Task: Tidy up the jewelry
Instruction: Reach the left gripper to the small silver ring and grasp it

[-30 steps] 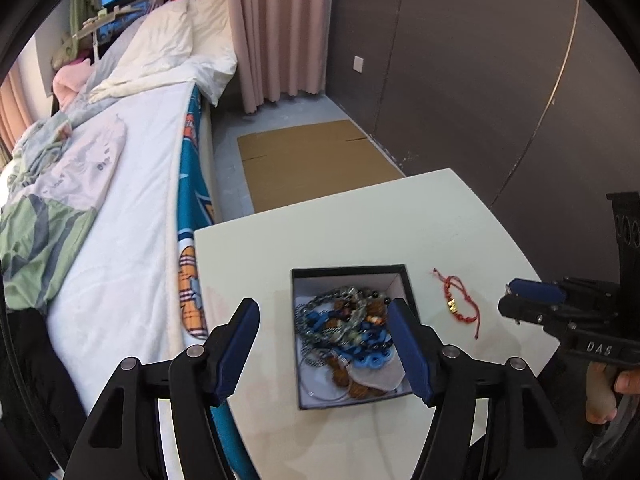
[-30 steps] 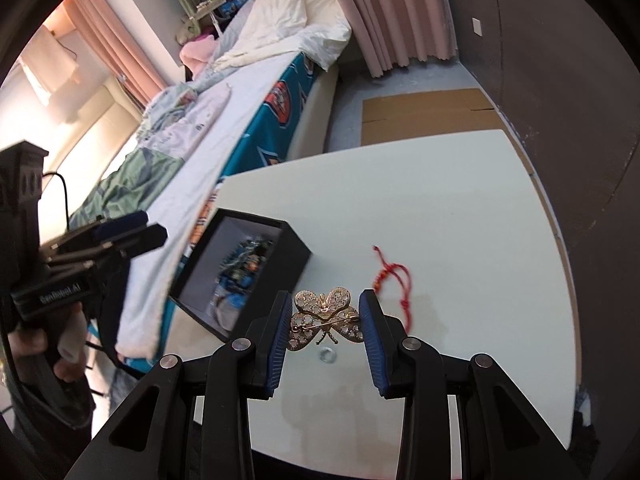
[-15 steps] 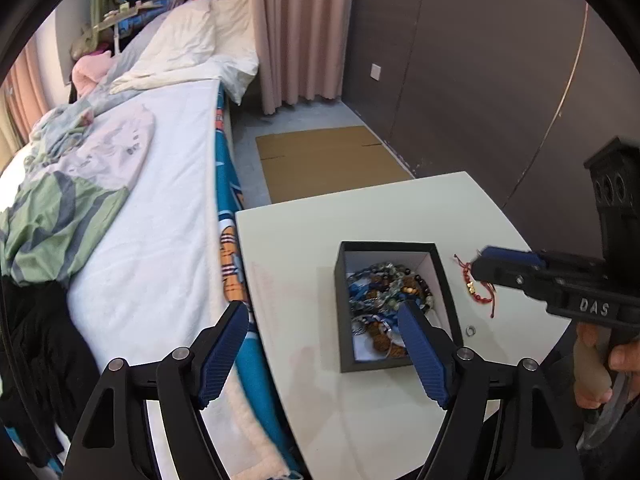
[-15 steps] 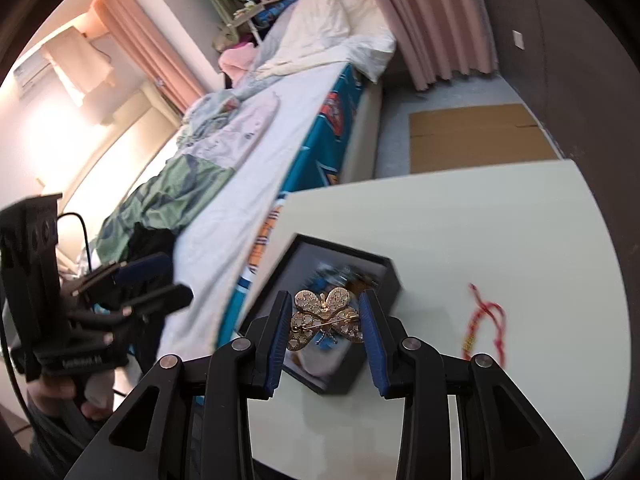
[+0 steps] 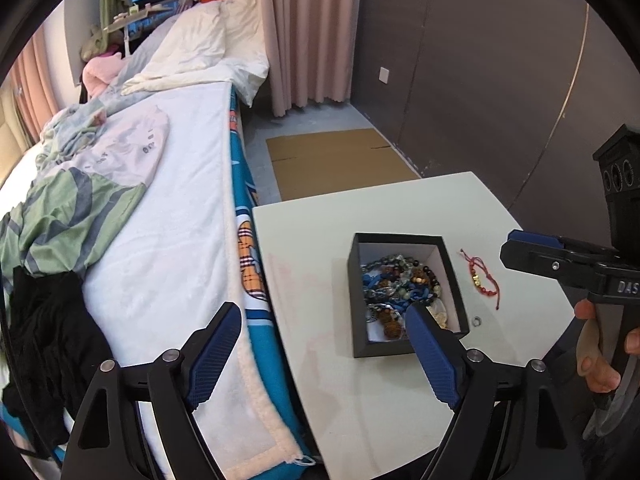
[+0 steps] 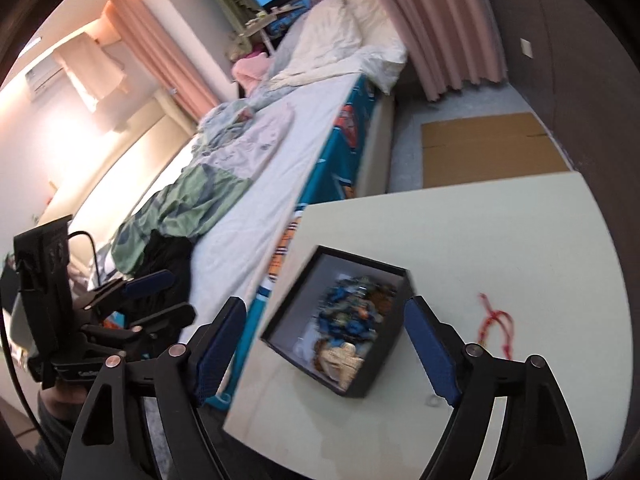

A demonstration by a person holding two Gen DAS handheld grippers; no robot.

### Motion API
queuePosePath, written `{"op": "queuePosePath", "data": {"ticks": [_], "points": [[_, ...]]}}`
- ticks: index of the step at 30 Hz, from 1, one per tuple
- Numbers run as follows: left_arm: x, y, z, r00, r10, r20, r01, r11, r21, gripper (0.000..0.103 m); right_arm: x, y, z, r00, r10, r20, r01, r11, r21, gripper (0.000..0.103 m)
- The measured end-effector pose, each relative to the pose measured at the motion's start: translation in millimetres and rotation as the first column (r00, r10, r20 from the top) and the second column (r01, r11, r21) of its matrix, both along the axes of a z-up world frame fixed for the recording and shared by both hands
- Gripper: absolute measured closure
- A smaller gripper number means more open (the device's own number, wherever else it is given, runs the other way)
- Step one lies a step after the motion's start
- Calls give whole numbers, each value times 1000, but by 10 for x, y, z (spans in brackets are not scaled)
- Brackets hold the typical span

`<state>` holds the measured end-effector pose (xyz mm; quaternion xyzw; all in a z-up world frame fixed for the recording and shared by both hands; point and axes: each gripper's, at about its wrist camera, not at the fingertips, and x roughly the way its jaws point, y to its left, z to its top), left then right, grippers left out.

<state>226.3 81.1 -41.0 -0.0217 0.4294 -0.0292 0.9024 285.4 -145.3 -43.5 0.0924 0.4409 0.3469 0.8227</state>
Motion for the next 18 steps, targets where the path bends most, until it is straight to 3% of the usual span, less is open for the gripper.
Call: {"op": "queuePosePath", "data": {"ticks": [12,18], "points": [[79,-519,7,992,-122,-14,122,993,-4,18,85,-727,-114,983,-180,-25,176,979,-100,21],[122,-848,-37,981,-192,-29,192,981,4,18,66,-1045,-142,977,-211,-32,207,973,-106,21]]}}
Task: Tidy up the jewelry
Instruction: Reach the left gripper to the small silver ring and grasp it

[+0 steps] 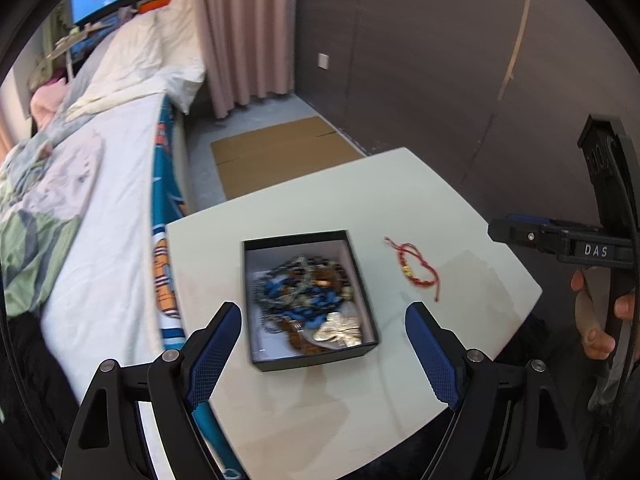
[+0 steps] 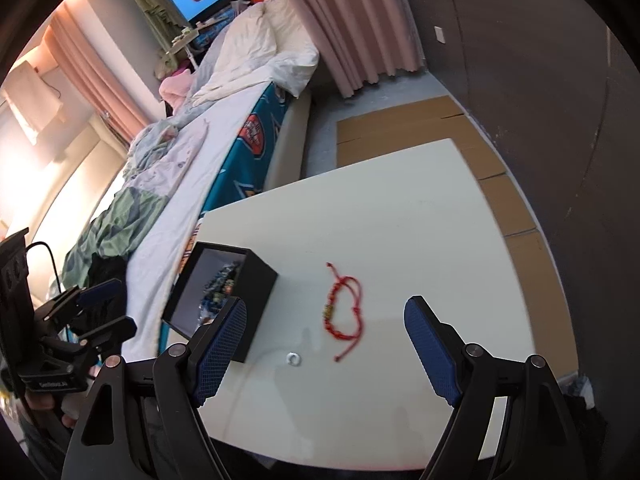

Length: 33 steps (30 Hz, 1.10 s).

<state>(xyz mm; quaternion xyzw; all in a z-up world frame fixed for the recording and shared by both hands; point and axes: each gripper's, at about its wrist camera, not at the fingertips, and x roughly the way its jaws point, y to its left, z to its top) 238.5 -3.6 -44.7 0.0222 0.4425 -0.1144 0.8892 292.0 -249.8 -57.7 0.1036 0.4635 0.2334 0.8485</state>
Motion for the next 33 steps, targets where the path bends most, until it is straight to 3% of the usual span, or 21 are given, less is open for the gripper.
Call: {"op": "queuePosePath", "data": {"ticks": [13,24,33], "points": [[-32,-601,-229,997,-76,-34,76,997,-4,19,-96,-428,-25,999,-32,12,32,999,-12,21],[16,-971,-625,980,-145,-135,153,987,50,60,-157,-762,-99,998,-60,9,61,997,-40,21],[210,-1087,-924,970,-123,-210,146,984,99,68,-185,-952,-143,997,-77,1,77,997,-29,21]]}}
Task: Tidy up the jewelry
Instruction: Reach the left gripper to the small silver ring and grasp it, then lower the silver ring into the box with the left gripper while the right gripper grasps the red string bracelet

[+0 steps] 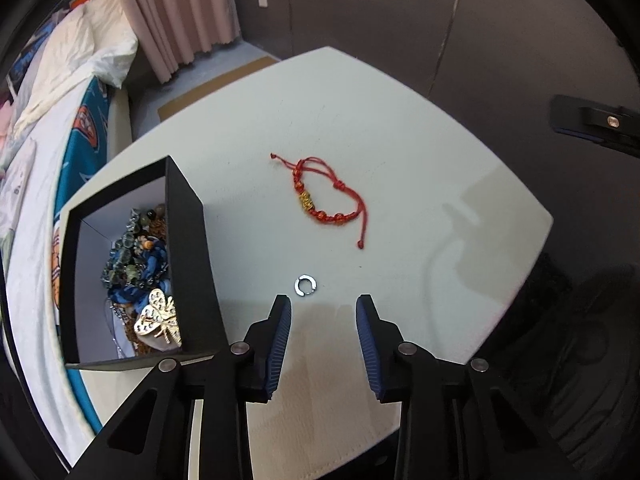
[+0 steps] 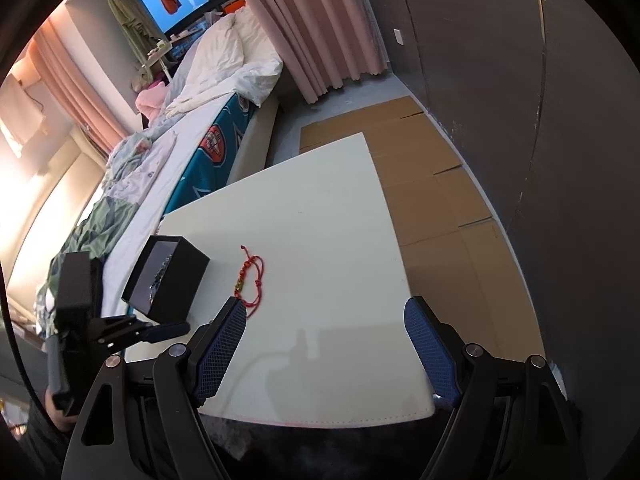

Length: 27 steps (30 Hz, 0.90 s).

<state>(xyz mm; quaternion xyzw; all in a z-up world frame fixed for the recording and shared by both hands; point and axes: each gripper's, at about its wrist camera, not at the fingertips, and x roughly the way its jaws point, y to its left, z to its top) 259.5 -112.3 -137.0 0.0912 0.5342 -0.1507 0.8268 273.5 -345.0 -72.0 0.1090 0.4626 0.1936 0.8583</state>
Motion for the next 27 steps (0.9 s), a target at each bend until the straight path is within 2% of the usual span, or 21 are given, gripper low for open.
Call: {"op": "queuePosePath", "data": {"ticks": [4,6,10,15,17,18,20,27], "points": [[104,-22,-61,1000,12,-9,-12,1000,17,68,22,-46,-13,1000,-6,-3,6,1000,7,21],[149,-21,-71,1000,28,-5,-27,999,32,80,43,-55,-17,1000,-7,-8,8,1000,12,21],[222,-32,-160,998,39,-47,-37,999,34,81,54,-60,-26,1000,-5,-12,5,1000,13,21],[228,-45,-183,998,44,-39,-43,998,38,82,57,-13,-28,1000,6,-17,-6,1000,10,21],[236,-41,-180,998,42,-44,-40,999,37,90,67,26,-31,1000,14,-19,-14,1000,8,21],[244,-36,-170,998,38,-53,-37,999,26,90,70,46,-32,1000,17,-20,-17,1000,7,21],[216,-7,-110,998,36,-50,-36,999,-4,90,92,103,-41,999,29,-23,-29,1000,6,21],[110,113,328,999,28,36,-26,997,-69,90,154,330,-76,998,57,-32,-57,998,-7,21]]}}
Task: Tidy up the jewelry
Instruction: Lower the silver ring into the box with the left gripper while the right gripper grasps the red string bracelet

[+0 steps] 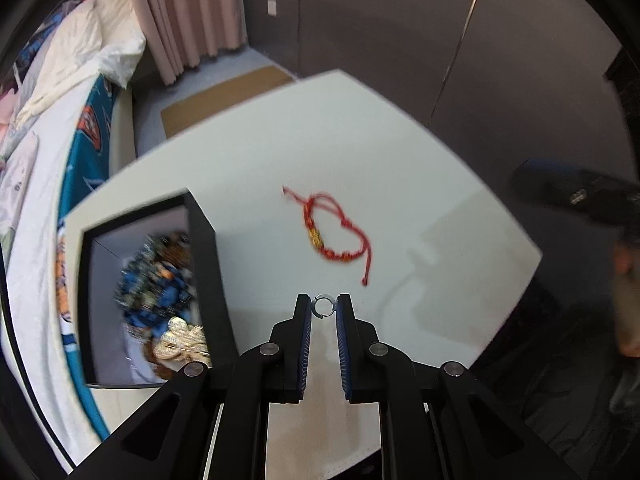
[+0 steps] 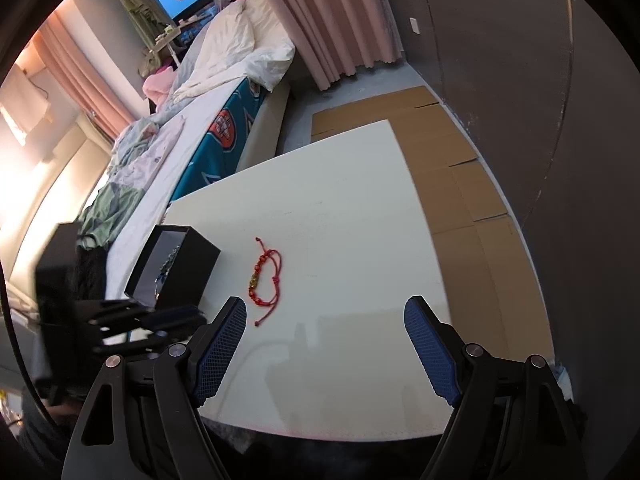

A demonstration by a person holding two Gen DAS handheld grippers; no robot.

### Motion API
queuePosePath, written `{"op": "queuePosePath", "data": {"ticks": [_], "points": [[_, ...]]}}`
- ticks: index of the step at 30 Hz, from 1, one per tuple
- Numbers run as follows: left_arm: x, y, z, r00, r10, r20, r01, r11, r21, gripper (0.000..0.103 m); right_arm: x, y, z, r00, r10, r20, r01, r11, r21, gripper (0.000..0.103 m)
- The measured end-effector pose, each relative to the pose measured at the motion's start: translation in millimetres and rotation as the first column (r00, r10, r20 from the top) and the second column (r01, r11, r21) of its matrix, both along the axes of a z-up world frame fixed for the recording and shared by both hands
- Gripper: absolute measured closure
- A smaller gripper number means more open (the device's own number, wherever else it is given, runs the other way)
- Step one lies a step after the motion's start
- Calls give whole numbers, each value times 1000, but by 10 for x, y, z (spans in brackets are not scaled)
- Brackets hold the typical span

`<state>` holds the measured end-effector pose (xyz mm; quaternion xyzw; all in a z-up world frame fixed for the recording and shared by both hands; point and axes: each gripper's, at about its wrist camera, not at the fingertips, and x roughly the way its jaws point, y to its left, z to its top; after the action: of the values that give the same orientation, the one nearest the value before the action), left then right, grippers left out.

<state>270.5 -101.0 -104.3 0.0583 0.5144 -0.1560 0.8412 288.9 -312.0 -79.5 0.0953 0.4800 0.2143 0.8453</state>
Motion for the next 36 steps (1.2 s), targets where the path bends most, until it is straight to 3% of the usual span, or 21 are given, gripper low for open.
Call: {"op": "queuePosePath", "data": {"ticks": [9,11,18,24,29,36], "points": [[-69,292,369,996,33,88,-30,999,-32,90,13,317,-40,999,49,11,-48,998,-50,24],[-90,397,424,994,49,99,-45,998,-42,90,29,379,-64,998,62,5,-62,996,-60,34],[-71,708,533,986,102,136,-94,994,-59,90,50,643,-193,993,113,-22,-114,988,-101,49],[-10,951,488,980,148,130,-141,988,-63,90,110,884,-345,987,152,-53,-158,978,-134,56],[65,1129,395,979,177,101,-171,983,-68,90,153,1088,-422,981,184,-61,-191,967,-171,57],[188,1220,341,976,211,56,-201,967,-154,86,214,1309,-526,976,205,-78,-218,942,-254,58]]}}
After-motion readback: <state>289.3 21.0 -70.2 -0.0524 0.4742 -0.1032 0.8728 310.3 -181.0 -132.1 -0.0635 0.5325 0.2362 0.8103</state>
